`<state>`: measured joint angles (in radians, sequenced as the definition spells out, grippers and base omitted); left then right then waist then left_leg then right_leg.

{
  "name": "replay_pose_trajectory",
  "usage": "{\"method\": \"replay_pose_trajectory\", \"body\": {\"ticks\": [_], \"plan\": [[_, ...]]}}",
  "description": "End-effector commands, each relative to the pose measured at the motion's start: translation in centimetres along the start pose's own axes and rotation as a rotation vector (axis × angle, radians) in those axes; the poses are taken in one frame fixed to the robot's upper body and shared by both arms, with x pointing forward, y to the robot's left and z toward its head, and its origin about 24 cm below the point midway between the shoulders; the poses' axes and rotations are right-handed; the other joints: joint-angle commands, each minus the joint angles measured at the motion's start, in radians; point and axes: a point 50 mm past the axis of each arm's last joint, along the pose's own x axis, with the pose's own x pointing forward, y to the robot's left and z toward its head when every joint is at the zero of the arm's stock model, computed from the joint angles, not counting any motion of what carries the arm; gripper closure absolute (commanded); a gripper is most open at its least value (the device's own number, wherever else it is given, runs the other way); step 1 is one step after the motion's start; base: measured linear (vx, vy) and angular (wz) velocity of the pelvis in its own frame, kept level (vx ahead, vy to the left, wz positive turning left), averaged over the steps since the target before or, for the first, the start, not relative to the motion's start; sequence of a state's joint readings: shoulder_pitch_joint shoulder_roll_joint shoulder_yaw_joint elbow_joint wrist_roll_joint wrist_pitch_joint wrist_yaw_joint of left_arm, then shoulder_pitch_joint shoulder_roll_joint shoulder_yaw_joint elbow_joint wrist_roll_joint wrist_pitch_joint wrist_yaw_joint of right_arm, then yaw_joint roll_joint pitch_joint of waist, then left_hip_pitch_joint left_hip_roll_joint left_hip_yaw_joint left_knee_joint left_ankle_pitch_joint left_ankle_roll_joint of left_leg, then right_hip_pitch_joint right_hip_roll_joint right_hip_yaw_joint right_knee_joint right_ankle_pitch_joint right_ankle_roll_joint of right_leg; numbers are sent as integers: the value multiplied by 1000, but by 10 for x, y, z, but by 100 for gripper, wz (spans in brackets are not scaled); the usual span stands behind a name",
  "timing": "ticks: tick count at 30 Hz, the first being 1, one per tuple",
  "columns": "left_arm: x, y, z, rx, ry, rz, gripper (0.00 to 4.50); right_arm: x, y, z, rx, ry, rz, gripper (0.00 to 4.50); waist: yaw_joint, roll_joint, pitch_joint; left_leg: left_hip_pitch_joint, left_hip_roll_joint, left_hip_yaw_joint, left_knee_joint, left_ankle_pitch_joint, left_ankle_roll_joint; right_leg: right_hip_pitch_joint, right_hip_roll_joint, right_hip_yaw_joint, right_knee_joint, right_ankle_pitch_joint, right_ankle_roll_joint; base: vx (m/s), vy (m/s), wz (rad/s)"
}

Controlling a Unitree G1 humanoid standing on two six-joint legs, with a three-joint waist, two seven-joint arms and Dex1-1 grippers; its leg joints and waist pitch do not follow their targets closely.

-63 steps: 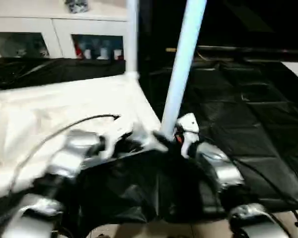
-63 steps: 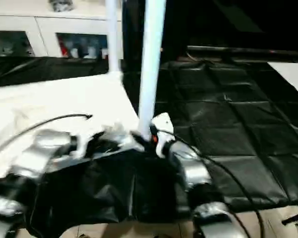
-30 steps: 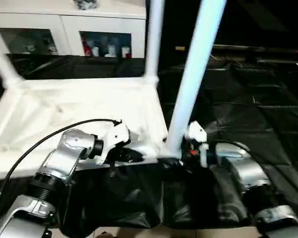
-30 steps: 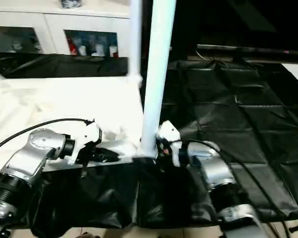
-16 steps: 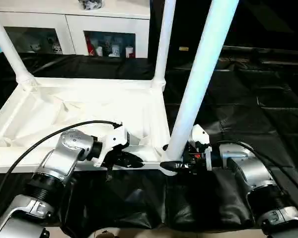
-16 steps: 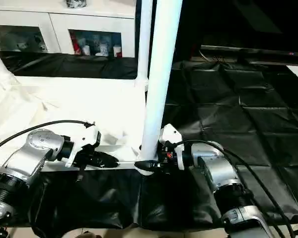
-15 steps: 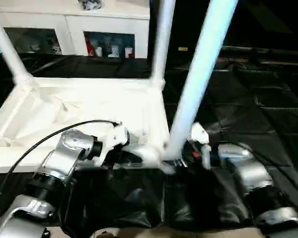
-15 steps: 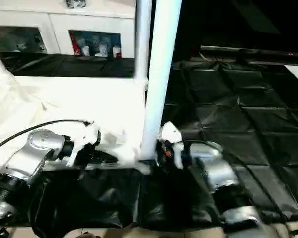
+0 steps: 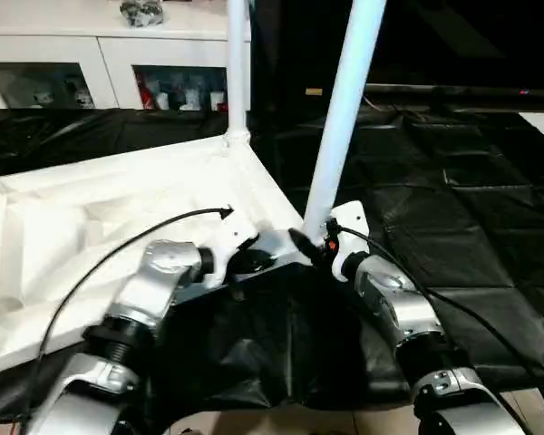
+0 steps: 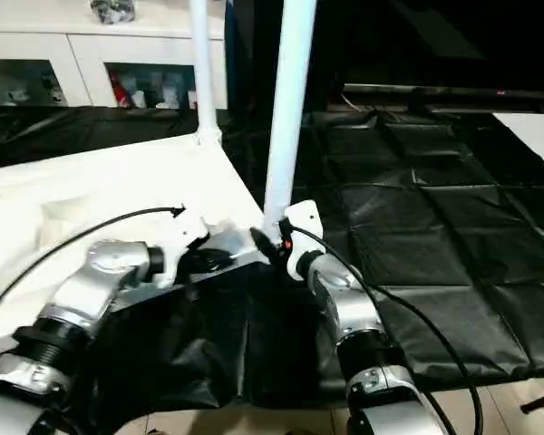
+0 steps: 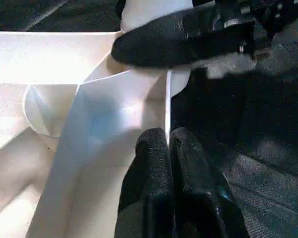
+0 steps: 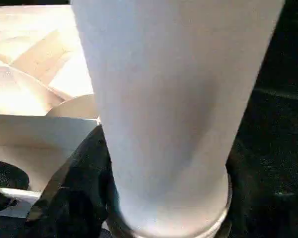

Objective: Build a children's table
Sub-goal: Rotate leg to tighten

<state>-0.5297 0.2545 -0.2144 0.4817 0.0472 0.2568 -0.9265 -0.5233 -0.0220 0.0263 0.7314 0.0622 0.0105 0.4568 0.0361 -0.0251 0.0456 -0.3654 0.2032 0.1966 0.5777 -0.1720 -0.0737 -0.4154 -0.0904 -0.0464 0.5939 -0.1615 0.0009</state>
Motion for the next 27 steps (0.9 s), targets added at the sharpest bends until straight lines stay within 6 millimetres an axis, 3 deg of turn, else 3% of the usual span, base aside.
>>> {"method": "replay_pose_trajectory", "body": {"ticks": [1,3,7,12,17,22,23,24,27], "plan": [[24,-24,32,54,-127,-112,450,14,45,-10,-6,53,201,91,1,6,-52,13,19,-20,-76,-399,-5,27,-41,26,-96,-490,-122,0,0,0],[22,-23,31,62,-121,-120,450,12,44,-8,-47,48,237,67,1,6,-53,11,20,-20,-78,-388,-3,29,-41,27,-93,-467,-128,0,0,0],[14,-21,26,80,-105,-156,450,4,41,-5,-89,40,360,67,3,5,-55,9,21,-17,-76,-369,9,34,-40,29,-88,-414,-144,0,0,0],[-4,-20,16,114,-77,-258,450,-16,34,-2,-149,45,586,67,10,4,-60,6,23,-15,-74,-316,35,45,-41,29,-77,-324,-178,0,0,0],[-23,-14,8,169,-32,-325,450,-37,18,-1,-199,89,733,67,16,8,-60,6,28,-9,-71,-269,54,46,-37,29,-62,-206,-230,0,0,0],[-33,-7,5,174,-9,-350,450,-48,10,0,-199,133,813,81,33,8,-57,11,31,-6,-72,-293,37,46,-38,29,-63,-252,-227,0,0,0],[-36,-6,4,174,-4,-365,450,-52,9,0,-196,146,839,91,32,-5,-57,12,32,-4,-72,-295,38,44,-37,29,-65,-264,-223,0,0,0],[-37,-6,4,173,-3,-368,450,-52,9,0,-195,147,842,98,38,1,-57,12,31,-6,-71,-291,35,45,-41,30,-64,-280,-218,0,0,0],[-40,-6,4,172,-2,-392,450,-54,7,1,-189,159,865,109,42,0,-57,13,32,-6,-72,-297,27,41,-42,31,-67,-307,-208,0,0,0]]}}
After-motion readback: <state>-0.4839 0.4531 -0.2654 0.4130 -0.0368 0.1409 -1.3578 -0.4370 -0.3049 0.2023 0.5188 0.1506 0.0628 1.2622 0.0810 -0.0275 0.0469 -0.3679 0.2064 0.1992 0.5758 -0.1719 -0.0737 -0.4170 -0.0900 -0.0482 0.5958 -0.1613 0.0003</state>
